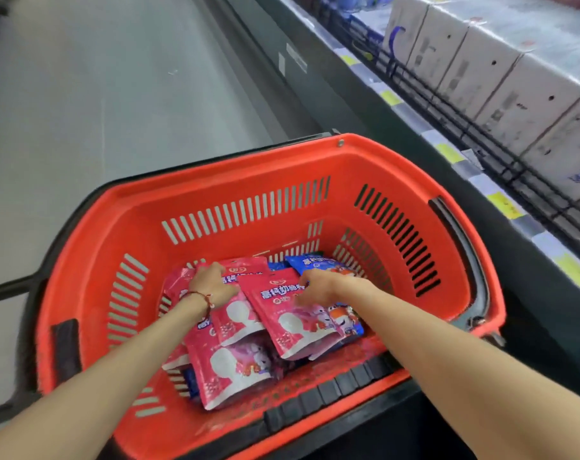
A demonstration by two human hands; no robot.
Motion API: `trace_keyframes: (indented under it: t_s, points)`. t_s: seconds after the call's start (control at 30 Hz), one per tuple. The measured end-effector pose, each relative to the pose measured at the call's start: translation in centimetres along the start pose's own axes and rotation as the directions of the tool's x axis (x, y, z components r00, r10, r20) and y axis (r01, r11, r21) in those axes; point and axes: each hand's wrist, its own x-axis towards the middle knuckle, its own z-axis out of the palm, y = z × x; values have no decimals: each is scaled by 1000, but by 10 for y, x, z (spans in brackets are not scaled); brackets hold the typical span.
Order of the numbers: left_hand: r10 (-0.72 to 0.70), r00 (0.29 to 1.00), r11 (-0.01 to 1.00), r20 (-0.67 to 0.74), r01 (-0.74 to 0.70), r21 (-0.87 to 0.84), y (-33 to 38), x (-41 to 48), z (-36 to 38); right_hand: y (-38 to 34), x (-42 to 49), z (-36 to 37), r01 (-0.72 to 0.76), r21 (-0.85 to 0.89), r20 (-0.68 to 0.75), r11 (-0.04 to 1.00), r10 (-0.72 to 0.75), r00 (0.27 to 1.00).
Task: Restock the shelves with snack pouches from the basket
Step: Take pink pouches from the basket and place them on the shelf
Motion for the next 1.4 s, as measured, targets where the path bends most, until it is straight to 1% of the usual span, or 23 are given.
trace_keyframes:
  t_s: [0.1, 0.17, 0.23, 0.3, 0.37, 0.43, 0.53, 0.57, 0.6, 0.67, 0.7, 0.77, 0.8, 0.9, 0.93, 0.97, 1.03, 1.07, 1.17, 1.3, 1.37, 1.4]
  points:
    - [-117, 993, 989, 15, 115, 94, -12, 6, 11, 1, 12, 9, -33, -33, 200, 999, 39, 979]
    - [-157, 987, 985, 19, 155, 82, -10, 9, 12, -1, 15, 12, -33, 1, 250, 999, 32, 968]
    - [-205, 978, 978, 50, 207, -41, -7, 12, 10, -4, 13, 10, -35, 11, 255, 999, 31, 967]
    - [-227, 972, 960, 64, 235, -154, -7, 12, 6, -8, 10, 10, -35, -20, 250, 999, 39, 968]
    - [-240, 971, 940, 19, 237, -245, -7, 8, 6, -7, 6, 9, -36, -47, 259, 998, 47, 965]
    - [-245, 969, 921, -40, 220, -322, -6, 3, 6, -3, 4, 7, -60, -64, 236, 996, 73, 969]
    - [-267, 961, 894, -73, 218, -391, 0, -2, 7, 3, 7, 2, -89, 33, 216, 995, 80, 973]
    - [-284, 956, 874, -69, 229, -429, 2, -4, 6, 2, 6, 1, -82, 59, 224, 995, 67, 972]
    - [-301, 952, 842, -59, 236, -485, 4, -4, 5, 3, 8, 0, -76, 46, 243, 996, 63, 968]
    - [-336, 942, 733, 15, 272, -624, 5, -5, 2, 1, 3, -2, -61, 12, 262, 998, 56, 963]
    - [-327, 942, 680, 76, 290, -674, 4, -5, 3, -1, -1, -3, -33, 16, 268, 999, 27, 963]
    - [-293, 939, 600, 179, 327, -730, 1, -5, 6, -4, -7, 0, -22, 36, 282, 999, 11, 959]
    - [-276, 940, 572, 201, 329, -751, 1, -5, 7, -4, -3, 3, -29, 32, 282, 999, 19, 959]
    - [-209, 948, 529, 239, 315, -788, 8, -7, 9, 5, 18, 15, -57, 111, 210, 992, 33, 977]
    - [-185, 943, 504, 277, 333, -797, 8, -6, 12, 7, 22, 17, -83, 129, 227, 988, 52, 973]
    - [-175, 931, 482, 320, 365, -797, 9, -8, 12, 7, 21, 18, -105, 133, 276, 986, 65, 959]
    - [-171, 913, 483, 371, 406, -776, 6, -9, 18, 6, 17, 17, -146, 76, 403, 986, 103, 909]
    - [-175, 907, 492, 382, 417, -764, 5, -10, 20, 6, 15, 16, -153, 51, 410, 987, 119, 904]
    - [-207, 904, 519, 374, 426, -741, 3, -13, 20, 7, 9, 15, -144, 33, 388, 989, 121, 914]
    - [-218, 896, 542, 387, 441, -715, -1, -9, 22, 12, 16, 18, -172, 72, 362, 983, 135, 923]
    - [-222, 894, 541, 389, 445, -713, -2, -11, 20, 14, 21, 24, -185, 122, 317, 975, 139, 938]
    - [-214, 893, 540, 395, 445, -715, -2, -11, 20, 15, 23, 26, -194, 153, 270, 969, 148, 951]
